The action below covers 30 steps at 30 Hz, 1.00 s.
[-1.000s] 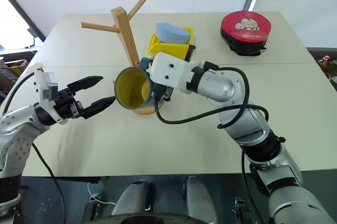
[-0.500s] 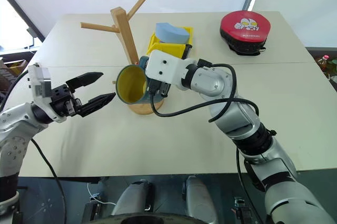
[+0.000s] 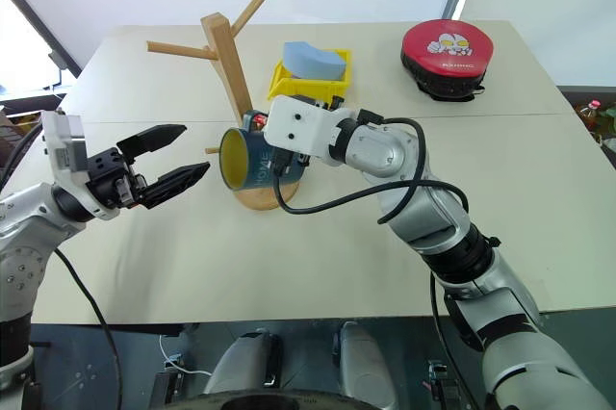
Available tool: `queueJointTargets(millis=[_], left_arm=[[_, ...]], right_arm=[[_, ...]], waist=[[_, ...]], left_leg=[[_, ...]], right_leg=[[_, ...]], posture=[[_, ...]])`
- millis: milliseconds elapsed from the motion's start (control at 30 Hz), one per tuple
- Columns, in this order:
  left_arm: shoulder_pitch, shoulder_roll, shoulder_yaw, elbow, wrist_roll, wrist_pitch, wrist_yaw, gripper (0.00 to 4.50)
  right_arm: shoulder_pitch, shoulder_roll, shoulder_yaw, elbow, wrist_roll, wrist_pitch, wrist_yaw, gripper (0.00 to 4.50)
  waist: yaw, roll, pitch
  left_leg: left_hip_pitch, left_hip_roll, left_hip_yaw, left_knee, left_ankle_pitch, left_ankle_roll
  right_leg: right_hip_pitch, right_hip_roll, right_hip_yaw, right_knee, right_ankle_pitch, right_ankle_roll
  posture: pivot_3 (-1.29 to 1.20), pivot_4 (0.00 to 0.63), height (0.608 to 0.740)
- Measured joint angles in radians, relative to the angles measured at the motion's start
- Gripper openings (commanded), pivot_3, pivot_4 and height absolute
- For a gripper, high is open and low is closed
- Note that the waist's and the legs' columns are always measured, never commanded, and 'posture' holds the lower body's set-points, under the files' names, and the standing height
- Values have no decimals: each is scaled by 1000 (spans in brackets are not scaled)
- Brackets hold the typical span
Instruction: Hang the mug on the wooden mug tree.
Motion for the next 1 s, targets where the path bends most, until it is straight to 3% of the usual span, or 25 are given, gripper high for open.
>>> queueJointTargets(millis=[200,333,433,567,700,1000], left_arm=[[-11,0,-2,2,1,0,1,4500],[-19,-1,1,35,-2,18,25,4500],[-16,-9,23,86,-4,36,54,4500],[25,-26,53,164,40,20,112,4500],[77,-100,70,286,170,-67,216,4500],[133,-198,68,373,330,-201,331,4500]], right_arm=[[2,-25,-49,-8,9,-23,12,2843],[56,-121,-184,-86,100,-58,93,2843],[151,-134,-327,-130,237,-60,149,2843],[340,-68,-531,-133,415,-1,140,2843],[496,63,-652,6,463,-73,32,2843],[618,123,-620,268,431,-337,-52,2843]], waist=[[2,0,0],[4,0,0],[2,0,0],[2,-1,0],[2,-1,-1],[1,0,-1]], left_leg=[[0,0,0,0,0,-1],[0,0,0,0,0,0],[0,0,-1,0,0,0],[2,0,-1,0,0,0],[4,0,0,1,0,0],[5,0,0,1,1,-1]], right_leg=[[0,0,0,1,0,0],[1,0,-1,0,0,0],[1,0,-1,0,0,0],[2,0,-1,2,0,0],[3,0,0,4,0,0],[3,0,0,6,0,0]], posture=[[0,150,740],[0,150,740],[0,150,740],[0,150,740],[0,150,740],[0,150,740]])
